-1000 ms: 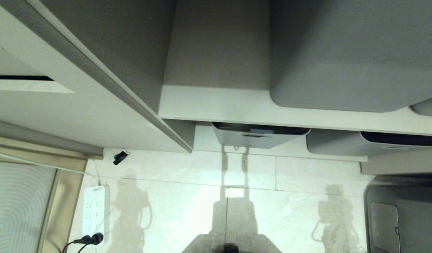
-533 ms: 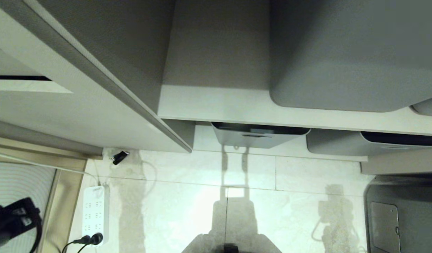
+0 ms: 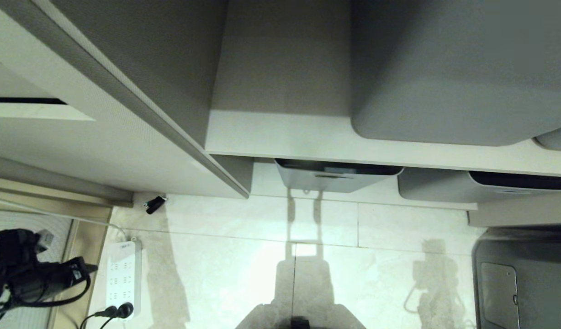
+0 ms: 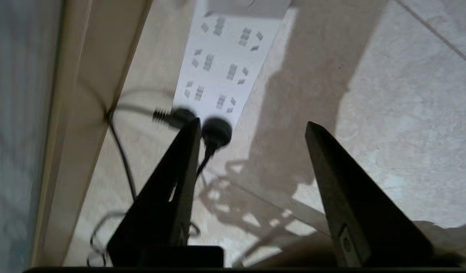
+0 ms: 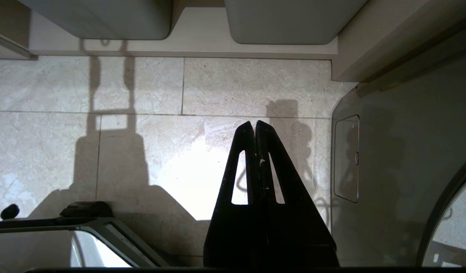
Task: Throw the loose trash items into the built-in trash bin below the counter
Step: Pick up the garbage
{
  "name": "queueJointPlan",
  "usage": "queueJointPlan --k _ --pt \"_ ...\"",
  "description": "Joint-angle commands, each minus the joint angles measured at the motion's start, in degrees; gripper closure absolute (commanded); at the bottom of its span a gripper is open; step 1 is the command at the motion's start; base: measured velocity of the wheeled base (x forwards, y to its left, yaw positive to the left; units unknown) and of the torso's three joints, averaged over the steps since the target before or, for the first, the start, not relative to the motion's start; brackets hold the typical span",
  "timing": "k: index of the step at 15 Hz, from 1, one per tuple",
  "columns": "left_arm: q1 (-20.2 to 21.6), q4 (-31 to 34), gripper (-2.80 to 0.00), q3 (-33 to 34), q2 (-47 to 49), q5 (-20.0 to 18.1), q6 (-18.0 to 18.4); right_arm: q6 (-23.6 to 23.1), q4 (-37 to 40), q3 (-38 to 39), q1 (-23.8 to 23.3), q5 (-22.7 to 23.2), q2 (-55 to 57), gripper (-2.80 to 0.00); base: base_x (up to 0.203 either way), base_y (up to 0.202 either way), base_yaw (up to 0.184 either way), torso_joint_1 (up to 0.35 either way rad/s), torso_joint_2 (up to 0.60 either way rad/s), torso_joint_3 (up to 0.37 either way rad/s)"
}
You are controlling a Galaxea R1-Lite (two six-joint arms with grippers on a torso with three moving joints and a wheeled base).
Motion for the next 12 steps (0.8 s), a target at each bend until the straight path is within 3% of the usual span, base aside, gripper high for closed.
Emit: queueJointPlan --k 1,6,8,12 --pt "0.75 -10.09 -2.80 1.73 8.67 -2.73 2.32 0.02 -0.02 0.09 0.02 -0.04 0.05 0.00 0.000 0.000 0.000 0.000 0.00 0.000" --pt "-2.04 -32.33 -2.80 4.21 18.42 -9.29 3.88 0.02 -0.02 0.09 0.02 0.03 0.05 0.00 0.000 0.000 0.000 0.000 0.00 0.000" --pt "-2.44 -37.52 -2.80 -0.29 22.58 -10.05 4.40 0.02 -0.02 0.09 0.02 -0.04 0.05 0.00 0.000 0.000 0.000 0.000 0.00 0.000" --pt "-2.50 -41.75 -2.80 -13.34 32.42 -12.26 4.40 0.02 -0.02 0.09 0.02 -0.04 0.05 0.00 0.000 0.000 0.000 0.000 0.00 0.000"
